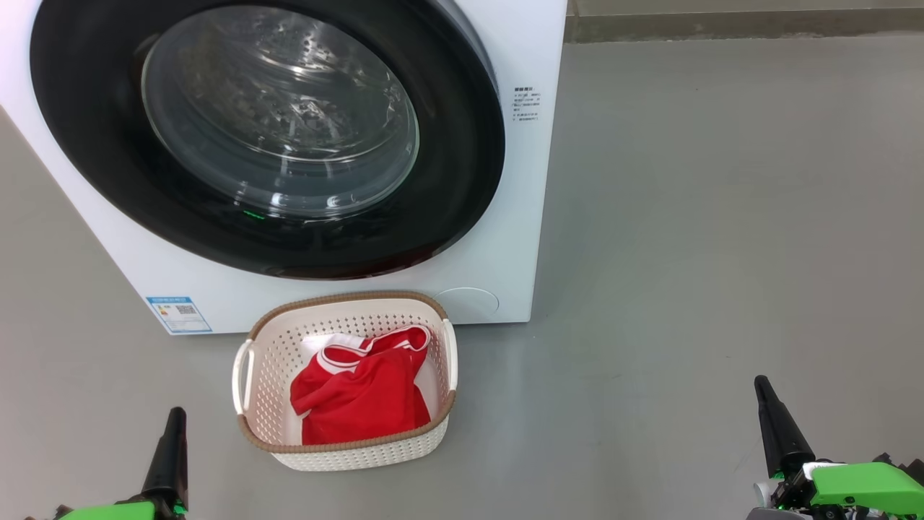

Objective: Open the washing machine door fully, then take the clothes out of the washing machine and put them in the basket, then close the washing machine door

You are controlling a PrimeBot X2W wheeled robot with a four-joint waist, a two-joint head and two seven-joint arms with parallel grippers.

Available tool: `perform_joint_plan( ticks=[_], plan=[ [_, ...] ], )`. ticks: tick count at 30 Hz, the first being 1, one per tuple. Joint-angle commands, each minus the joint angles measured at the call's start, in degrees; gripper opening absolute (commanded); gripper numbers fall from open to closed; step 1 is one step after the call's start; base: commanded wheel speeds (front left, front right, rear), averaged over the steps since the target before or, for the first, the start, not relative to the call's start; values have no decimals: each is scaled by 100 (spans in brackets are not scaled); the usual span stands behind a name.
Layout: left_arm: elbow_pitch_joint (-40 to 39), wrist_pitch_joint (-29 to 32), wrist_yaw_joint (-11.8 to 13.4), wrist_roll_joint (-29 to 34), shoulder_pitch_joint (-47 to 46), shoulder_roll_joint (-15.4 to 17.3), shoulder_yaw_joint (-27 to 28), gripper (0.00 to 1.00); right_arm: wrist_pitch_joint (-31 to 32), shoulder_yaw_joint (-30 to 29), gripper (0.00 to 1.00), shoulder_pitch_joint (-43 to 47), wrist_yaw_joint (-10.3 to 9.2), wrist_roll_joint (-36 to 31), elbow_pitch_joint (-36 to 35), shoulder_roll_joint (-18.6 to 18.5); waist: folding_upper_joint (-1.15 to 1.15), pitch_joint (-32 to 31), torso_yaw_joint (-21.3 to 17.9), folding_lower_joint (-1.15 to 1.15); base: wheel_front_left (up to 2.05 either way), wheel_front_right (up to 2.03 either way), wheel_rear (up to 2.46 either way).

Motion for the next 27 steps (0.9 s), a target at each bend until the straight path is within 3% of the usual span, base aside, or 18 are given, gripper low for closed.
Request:
perform_joint_plan(
  ticks=[1,27],
  plan=[
    [-148,29,-19,24,-216,79,193,0,49,125,0,-262,-5,22,-172,-20,0,0,0,0,0,0,0],
    [-148,29,-19,25,-216,78,194,0,49,124,0,-262,-5,22,-172,-19,0,0,0,0,0,0,0]
  ],
)
